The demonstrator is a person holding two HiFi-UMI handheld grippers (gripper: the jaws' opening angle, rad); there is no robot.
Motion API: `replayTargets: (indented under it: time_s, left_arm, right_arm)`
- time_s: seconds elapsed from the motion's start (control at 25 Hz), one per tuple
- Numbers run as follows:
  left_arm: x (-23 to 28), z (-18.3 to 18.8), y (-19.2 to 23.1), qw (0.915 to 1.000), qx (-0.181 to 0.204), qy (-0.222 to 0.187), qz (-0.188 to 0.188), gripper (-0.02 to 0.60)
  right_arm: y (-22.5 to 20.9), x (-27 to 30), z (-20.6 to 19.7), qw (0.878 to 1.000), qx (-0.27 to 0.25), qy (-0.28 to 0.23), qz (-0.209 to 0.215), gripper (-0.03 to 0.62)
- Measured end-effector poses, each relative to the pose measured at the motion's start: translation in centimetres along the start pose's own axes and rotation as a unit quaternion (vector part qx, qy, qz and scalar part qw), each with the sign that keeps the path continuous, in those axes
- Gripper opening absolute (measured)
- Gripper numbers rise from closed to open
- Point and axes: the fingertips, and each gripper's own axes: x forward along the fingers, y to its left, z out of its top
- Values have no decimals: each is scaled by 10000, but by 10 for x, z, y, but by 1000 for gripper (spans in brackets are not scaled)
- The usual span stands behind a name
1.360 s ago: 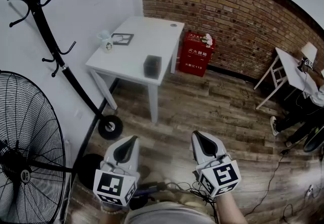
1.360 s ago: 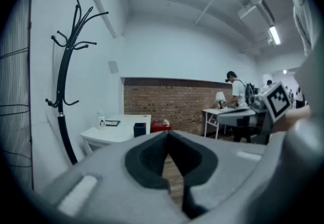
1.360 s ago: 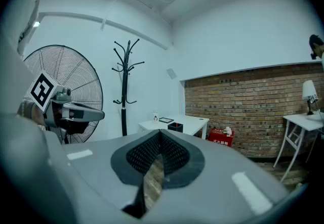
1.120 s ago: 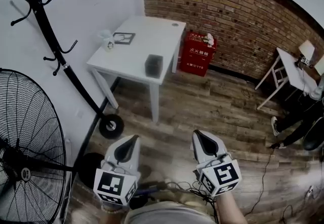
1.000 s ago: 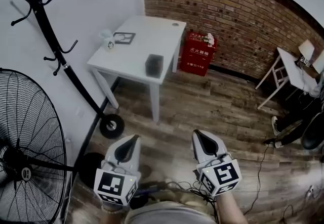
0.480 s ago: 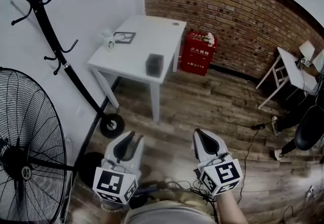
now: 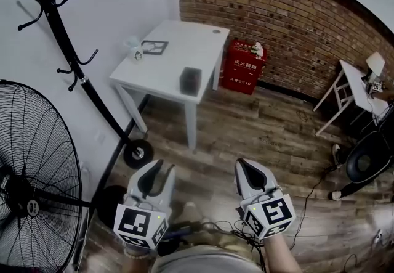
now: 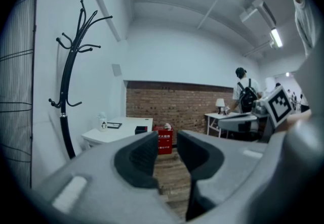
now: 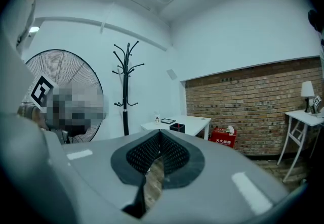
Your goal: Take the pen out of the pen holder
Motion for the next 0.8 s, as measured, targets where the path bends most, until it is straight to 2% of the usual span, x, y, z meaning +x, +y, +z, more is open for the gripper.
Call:
replayTargets:
  time_s: [0.32, 0.8]
  left_arm:
    - [14, 0, 3, 10000, 40, 8, -72, 106]
    - [73, 7, 19, 9997, 166, -23, -197, 106]
  right_arm:
    - [-8, 4, -2, 9999, 23, -6, -106, 3]
    - [-48, 38, 4, 9995, 15, -38, -304, 3]
